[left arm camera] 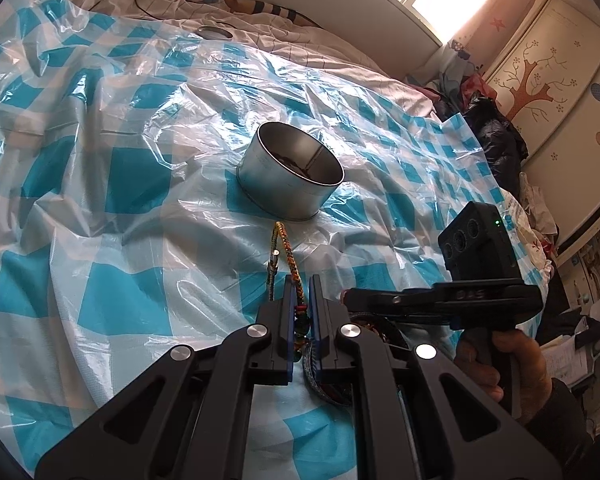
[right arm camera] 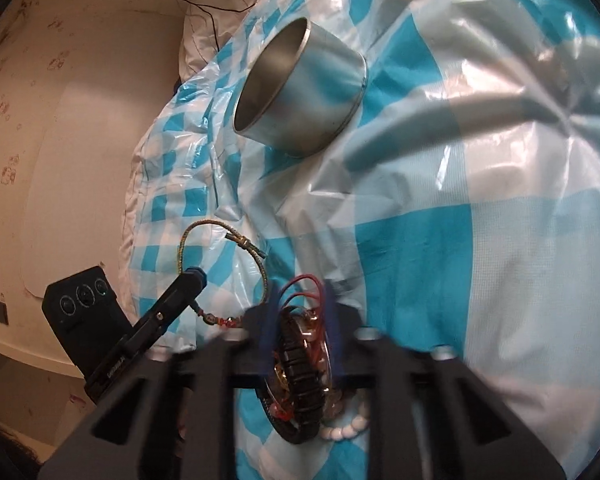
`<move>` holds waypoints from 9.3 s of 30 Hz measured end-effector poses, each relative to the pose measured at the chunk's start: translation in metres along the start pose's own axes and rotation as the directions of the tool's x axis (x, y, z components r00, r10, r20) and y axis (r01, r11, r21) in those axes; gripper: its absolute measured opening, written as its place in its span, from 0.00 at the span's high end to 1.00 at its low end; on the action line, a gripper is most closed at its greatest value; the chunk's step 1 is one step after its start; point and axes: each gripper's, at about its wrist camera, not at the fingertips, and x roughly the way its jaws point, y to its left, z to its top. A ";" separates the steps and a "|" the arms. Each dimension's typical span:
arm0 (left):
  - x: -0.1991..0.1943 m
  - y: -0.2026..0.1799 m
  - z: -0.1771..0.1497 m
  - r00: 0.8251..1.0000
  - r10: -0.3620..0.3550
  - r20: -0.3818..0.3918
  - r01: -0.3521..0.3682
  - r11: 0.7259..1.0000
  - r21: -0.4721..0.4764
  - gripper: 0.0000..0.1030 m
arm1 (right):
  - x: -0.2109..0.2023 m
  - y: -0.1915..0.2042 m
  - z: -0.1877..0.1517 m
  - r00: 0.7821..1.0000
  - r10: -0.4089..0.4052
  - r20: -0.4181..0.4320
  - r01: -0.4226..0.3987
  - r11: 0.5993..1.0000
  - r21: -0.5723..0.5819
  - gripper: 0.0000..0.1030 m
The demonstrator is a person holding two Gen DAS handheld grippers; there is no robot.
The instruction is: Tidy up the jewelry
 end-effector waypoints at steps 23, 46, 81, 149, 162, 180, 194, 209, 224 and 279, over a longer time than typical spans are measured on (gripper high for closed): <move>-0.007 0.001 -0.001 0.999 0.016 0.049 -0.017 1.000 0.020 1.00 | -0.075 0.054 -0.017 0.897 0.362 0.253 -0.304 0.922 -0.241 0.96; 0.028 0.024 -0.005 0.898 0.440 0.004 -0.437 0.890 0.131 0.69 | -0.064 0.049 -0.016 0.894 0.385 0.227 -0.340 0.916 -0.212 0.93; -0.014 0.011 0.008 0.966 0.209 0.151 -0.220 0.974 0.056 0.98 | -0.024 0.034 -0.013 0.980 -0.062 0.191 0.095 0.981 -0.169 0.79; 0.030 -0.009 -0.014 0.990 -0.006 -0.144 0.011 0.999 0.037 0.51 | -0.035 0.046 -0.073 0.990 -0.111 0.084 0.125 0.977 -0.172 0.45; 0.037 -0.012 -0.017 0.951 -0.240 -0.193 0.235 0.971 -0.047 0.54 | -0.037 0.036 -0.066 0.997 0.033 0.069 -0.027 0.996 -0.084 0.33; 0.016 -0.018 -0.036 0.946 -0.167 -0.279 0.210 0.969 0.132 0.54 | -0.023 0.040 -0.071 0.967 0.253 -0.043 -0.254 0.967 -0.024 0.27; -0.027 -0.062 -0.062 0.962 -0.132 -0.240 0.226 0.877 0.425 0.50 | -0.006 0.067 -0.075 0.969 0.230 -0.092 -0.238 0.968 -0.077 0.23; -0.017 -0.067 -0.072 0.995 0.071 -0.066 -0.031 0.878 0.477 0.56 | 0.010 0.107 -0.076 0.975 0.179 -0.131 -0.199 0.967 -0.160 0.18; -0.024 0.008 -0.043 0.994 -0.024 -0.107 0.034 0.995 0.095 0.84 | -0.044 0.052 -0.052 0.980 -0.158 0.125 0.174 0.976 -0.130 0.49; -0.039 0.008 -0.016 0.994 0.098 0.053 -0.104 0.987 0.126 0.91 | -0.085 0.083 -0.053 0.949 -0.046 0.312 0.150 0.935 -0.320 0.93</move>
